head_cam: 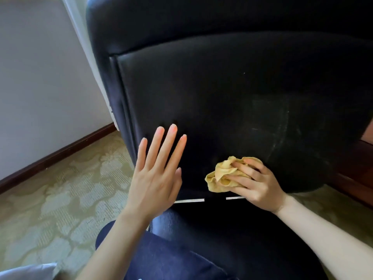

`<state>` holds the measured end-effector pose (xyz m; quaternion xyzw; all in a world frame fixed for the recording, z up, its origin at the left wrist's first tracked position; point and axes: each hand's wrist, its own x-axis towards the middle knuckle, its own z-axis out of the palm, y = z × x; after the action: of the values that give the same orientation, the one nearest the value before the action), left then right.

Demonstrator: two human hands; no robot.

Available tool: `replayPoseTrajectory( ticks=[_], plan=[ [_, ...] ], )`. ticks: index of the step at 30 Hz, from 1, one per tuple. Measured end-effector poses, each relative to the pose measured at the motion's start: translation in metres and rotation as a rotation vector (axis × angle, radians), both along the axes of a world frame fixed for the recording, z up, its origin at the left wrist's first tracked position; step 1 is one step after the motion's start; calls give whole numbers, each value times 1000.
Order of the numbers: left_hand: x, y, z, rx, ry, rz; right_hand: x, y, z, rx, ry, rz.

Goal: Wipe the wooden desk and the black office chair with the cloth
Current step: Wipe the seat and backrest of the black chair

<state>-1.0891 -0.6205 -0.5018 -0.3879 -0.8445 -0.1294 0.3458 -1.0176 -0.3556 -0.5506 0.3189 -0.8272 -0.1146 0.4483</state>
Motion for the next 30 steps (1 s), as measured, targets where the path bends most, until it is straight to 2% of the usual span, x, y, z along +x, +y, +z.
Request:
replayPoseTrajectory(
  ticks=[6, 11, 17, 21, 24, 30],
  plan=[
    [3, 22, 4, -61, 37, -27, -5, 23, 51, -154, 200, -157],
    [0, 29, 2, -67, 40, 18, -31, 22, 118, -351, 324, -246],
    [-3, 28, 0, -68, 63, 5, -63, -13, 168, -541, 356, -270],
    [-5, 29, -1, -53, 69, -5, -64, -33, 149, -525, 323, -235],
    [-7, 31, -2, -34, 77, -3, -51, -41, 110, -434, 245, -179],
    [-8, 33, -6, -35, 100, 23, -22, -37, 26, -398, 159, -149]
  ],
)
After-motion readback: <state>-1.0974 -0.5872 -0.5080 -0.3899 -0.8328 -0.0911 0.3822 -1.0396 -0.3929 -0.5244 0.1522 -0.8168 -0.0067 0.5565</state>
